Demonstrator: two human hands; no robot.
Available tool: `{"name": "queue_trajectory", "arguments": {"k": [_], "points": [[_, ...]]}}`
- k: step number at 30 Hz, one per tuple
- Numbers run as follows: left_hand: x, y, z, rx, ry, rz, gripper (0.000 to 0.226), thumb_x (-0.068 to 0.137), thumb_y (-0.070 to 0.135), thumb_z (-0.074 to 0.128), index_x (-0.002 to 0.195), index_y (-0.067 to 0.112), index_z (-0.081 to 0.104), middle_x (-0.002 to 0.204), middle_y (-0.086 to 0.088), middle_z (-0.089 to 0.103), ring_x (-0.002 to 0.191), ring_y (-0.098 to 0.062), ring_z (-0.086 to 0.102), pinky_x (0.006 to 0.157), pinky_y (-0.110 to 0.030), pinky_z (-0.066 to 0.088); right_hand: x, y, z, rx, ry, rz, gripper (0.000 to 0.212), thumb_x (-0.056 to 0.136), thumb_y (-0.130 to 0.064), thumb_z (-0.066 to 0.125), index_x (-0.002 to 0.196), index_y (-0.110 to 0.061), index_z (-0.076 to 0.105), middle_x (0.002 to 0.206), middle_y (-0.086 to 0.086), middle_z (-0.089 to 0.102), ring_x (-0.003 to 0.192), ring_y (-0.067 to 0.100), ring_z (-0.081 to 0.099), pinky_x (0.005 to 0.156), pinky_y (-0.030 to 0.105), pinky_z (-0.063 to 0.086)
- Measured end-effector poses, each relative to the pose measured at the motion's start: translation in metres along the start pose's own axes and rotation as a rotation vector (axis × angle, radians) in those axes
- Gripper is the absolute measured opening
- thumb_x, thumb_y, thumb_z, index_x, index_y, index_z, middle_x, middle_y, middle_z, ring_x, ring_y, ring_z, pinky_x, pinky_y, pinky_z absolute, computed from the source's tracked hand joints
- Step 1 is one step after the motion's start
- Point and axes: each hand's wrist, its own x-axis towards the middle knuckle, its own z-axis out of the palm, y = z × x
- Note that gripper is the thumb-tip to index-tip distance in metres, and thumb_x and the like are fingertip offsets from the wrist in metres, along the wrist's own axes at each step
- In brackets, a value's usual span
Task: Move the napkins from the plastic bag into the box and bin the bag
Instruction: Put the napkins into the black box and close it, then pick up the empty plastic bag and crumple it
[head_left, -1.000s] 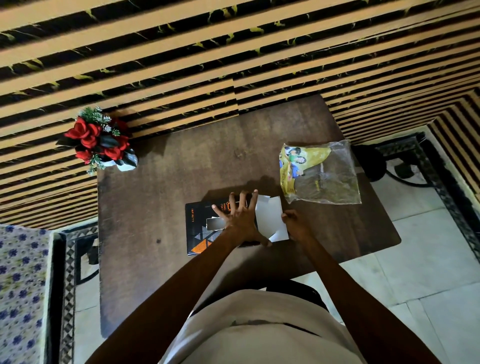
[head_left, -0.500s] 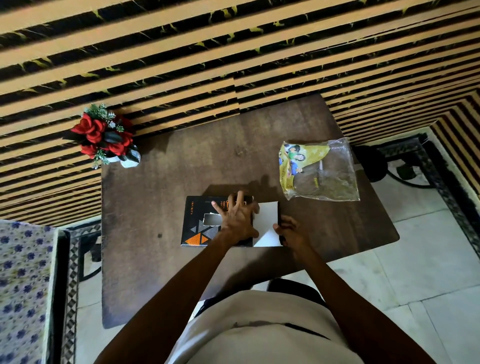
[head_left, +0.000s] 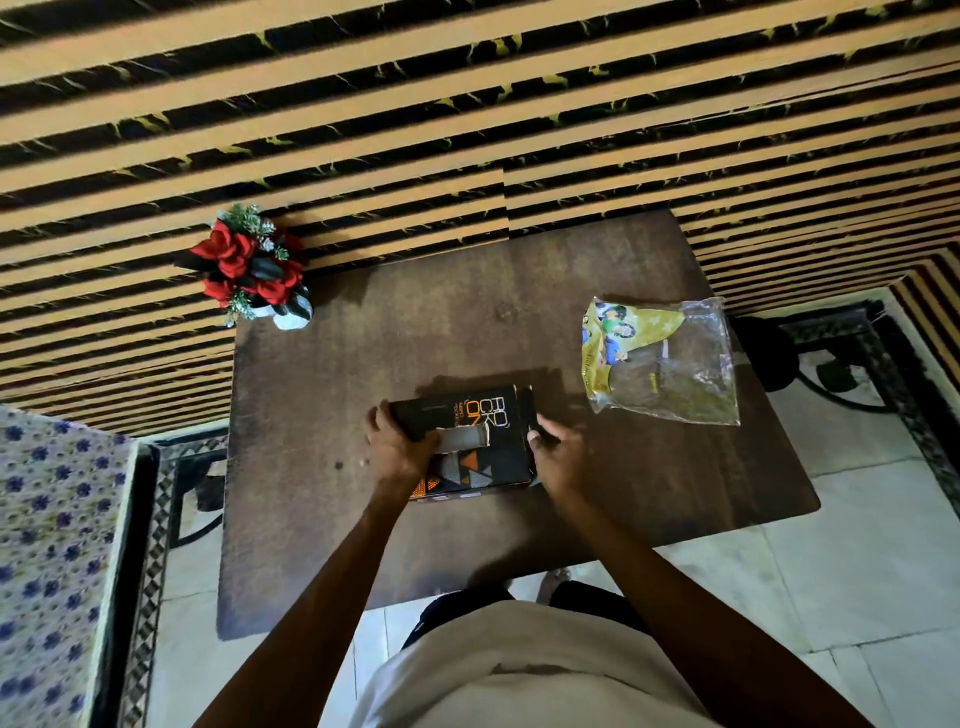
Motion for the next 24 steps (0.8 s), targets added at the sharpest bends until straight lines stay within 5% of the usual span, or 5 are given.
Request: {"name": "queue_trajectory", "arguments": {"k": [3,7,10,14,24], "points": [[-0.006,-0.009,-0.004,-0.400,-0.090,-0.162,0.054,0.085,0.013,0.069,0.129,0.007,0.038,0.119,-0.010,0.054,0.117,-0.037,0.056,0.090,-0.046,0.053,0.000,-0.010,0.011,-0.010,-0.080,0.031,0.033,0.095,-0.011,0.055,0.127,-0.011,0.062,0.131,0.009,0.063,0.104,0.021,0.066,0.078,0.015,0.045],[0.007,-0.007,-0.003,-0.531,-0.069,-0.200,0.048,0.089,0.008,0.063,0.132,0.005,0.040,0.124,-0.015,0.058,0.101,-0.023,0.062,0.073,-0.025,0.059,0.018,-0.027,0.010,0.116,-0.307,0.226,0.046,0.098,-0.029,0.049,0.143,-0.030,0.042,0.138,-0.003,0.048,0.126,0.022,0.048,0.100,0.041,0.044],[0.027,0.012,0.002,-0.535,-0.109,-0.152,0.046,0.090,0.000,0.059,0.131,0.000,0.039,0.105,-0.004,0.060,0.080,-0.005,0.061,0.055,-0.007,0.051,0.047,-0.043,0.006,0.171,-0.374,0.262,0.070,0.089,-0.016,0.063,0.145,-0.043,0.030,0.129,-0.004,0.050,0.119,0.023,0.054,0.092,0.046,0.049],[0.084,0.047,-0.002,-0.574,-0.160,-0.006,0.047,0.088,-0.007,0.057,0.132,0.003,0.042,0.104,0.003,0.059,0.079,0.009,0.067,0.061,-0.009,0.053,0.106,-0.091,0.016,0.161,-0.366,0.143,0.073,0.086,0.002,0.062,0.146,-0.025,0.029,0.131,0.002,0.052,0.110,0.019,0.054,0.073,0.029,0.050],[0.237,0.105,-0.019,-0.592,-0.262,0.093,0.058,0.088,-0.006,0.056,0.137,0.020,0.041,0.115,-0.006,0.063,0.086,-0.016,0.071,0.061,-0.022,0.058,0.228,-0.180,0.061,0.105,-0.356,0.142,0.069,0.089,0.005,0.057,0.146,-0.016,0.026,0.148,0.014,0.036,0.133,0.033,0.042,0.099,0.047,0.047]]}}
